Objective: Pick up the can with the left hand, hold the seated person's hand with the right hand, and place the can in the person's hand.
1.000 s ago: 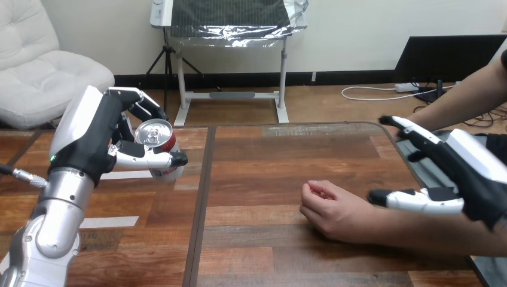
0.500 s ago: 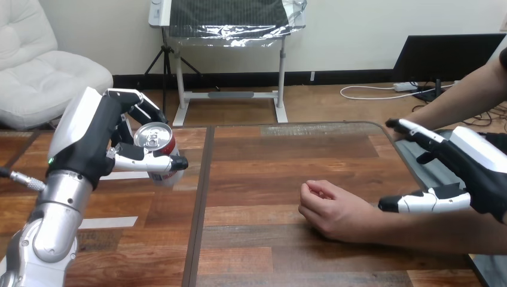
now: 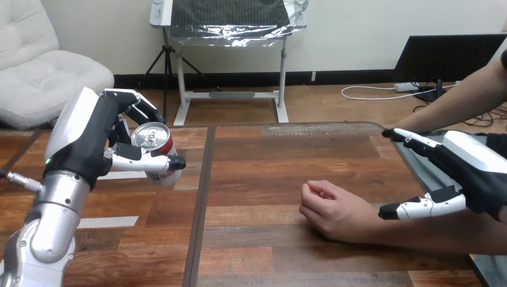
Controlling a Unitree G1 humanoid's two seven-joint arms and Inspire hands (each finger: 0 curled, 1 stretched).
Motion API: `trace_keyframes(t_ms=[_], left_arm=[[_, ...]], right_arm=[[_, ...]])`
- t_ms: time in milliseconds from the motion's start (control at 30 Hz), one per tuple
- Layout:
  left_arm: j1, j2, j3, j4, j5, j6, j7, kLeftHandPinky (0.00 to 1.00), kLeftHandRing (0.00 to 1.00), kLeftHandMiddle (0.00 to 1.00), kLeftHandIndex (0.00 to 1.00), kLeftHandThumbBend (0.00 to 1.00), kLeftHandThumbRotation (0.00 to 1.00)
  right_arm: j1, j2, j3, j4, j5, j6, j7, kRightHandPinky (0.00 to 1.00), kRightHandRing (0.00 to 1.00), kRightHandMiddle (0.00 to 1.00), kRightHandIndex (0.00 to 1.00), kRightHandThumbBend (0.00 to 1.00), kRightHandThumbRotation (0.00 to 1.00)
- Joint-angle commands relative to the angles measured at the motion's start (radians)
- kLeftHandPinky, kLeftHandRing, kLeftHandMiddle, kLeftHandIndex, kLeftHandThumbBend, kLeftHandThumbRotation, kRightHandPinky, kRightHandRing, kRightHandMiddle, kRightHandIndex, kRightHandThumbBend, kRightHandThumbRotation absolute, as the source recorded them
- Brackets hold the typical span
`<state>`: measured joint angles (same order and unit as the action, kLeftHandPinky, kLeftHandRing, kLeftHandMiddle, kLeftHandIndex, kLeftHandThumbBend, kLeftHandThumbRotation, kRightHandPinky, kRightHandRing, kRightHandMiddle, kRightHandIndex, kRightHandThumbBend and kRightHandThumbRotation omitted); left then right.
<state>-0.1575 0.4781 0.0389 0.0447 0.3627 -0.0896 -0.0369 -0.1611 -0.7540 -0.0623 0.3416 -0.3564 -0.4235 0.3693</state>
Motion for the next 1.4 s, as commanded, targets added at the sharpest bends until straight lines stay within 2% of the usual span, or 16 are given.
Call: trace_keyframes(t_ms=[0, 267, 433, 667, 967, 1367], left_arm=[[-0.047, 0.016, 0.028, -0.048, -0.012, -0.015, 0.004, 0.11, 0.14, 0.33, 0.4, 0.84, 0.0], [-0.048, 0.017, 0.027, -0.048, -0.013, -0.022, 0.0, 0.12, 0.15, 0.34, 0.4, 0.84, 0.0], [-0.047, 0.014, 0.027, -0.053, -0.01, -0.017, 0.0, 0.12, 0.15, 0.33, 0.4, 0.84, 0.0], [-0.045, 0.014, 0.026, -0.057, -0.008, -0.018, 0.0, 0.12, 0.15, 0.33, 0.4, 0.84, 0.0], [-0.044, 0.009, 0.028, -0.062, -0.011, -0.016, 0.001, 0.13, 0.16, 0.34, 0.4, 0.85, 0.0], [-0.043, 0.008, 0.028, -0.064, -0.011, -0.018, 0.004, 0.13, 0.16, 0.34, 0.4, 0.85, 0.0]], right_arm=[[-0.097, -0.042, 0.014, 0.02, -0.015, -0.033, -0.015, 0.94, 0.94, 0.95, 0.96, 1.0, 0.51], [-0.121, -0.05, 0.045, 0.056, -0.05, -0.051, -0.01, 0.95, 0.94, 0.94, 0.95, 1.0, 0.53], [-0.132, -0.053, 0.071, 0.085, -0.08, -0.089, -0.022, 0.95, 0.93, 0.93, 0.94, 1.0, 0.54], [-0.141, -0.052, 0.099, 0.109, -0.116, -0.109, -0.03, 0.94, 0.91, 0.92, 0.92, 1.0, 0.54], [-0.152, -0.047, 0.136, 0.15, -0.151, -0.127, -0.046, 0.92, 0.9, 0.91, 0.91, 1.0, 0.51], [-0.167, -0.044, 0.187, 0.197, -0.186, -0.124, -0.054, 0.91, 0.89, 0.9, 0.9, 1.0, 0.47]])
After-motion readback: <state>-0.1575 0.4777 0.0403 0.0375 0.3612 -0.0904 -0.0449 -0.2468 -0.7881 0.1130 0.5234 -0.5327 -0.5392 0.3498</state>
